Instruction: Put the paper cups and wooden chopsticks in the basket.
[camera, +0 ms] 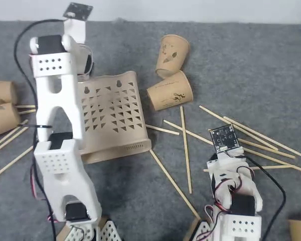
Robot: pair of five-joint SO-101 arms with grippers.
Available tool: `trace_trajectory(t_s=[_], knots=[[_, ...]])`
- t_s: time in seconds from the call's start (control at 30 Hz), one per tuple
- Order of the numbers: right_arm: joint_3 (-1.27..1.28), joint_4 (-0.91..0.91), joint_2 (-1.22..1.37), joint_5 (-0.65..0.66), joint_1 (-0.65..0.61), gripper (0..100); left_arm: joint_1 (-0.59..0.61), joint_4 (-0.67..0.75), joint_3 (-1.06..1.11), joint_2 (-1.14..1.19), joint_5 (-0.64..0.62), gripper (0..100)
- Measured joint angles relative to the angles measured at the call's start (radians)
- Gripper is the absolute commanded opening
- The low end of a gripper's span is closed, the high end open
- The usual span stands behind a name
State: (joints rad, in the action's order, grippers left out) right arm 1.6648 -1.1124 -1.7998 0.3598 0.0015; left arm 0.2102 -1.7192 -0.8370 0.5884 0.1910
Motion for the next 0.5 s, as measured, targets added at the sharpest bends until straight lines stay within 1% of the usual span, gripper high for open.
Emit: trace_trajectory(t_s=[0.1, 0.3, 0.5], knots=[[0.000, 0.000, 0.000, 0.000, 0.000, 1.2, 0.002, 0.031, -0.002, 0.023, -0.044, 1], [0.000, 0.000, 0.000, 0.000, 0.000, 1.1, 0.005, 0.149, 0.000, 0.137, -0.198, 1], [0.000, 0.000, 0.000, 0.000, 0.000, 1.2, -0.023, 0.138, 0.000, 0.184, -0.224, 1]])
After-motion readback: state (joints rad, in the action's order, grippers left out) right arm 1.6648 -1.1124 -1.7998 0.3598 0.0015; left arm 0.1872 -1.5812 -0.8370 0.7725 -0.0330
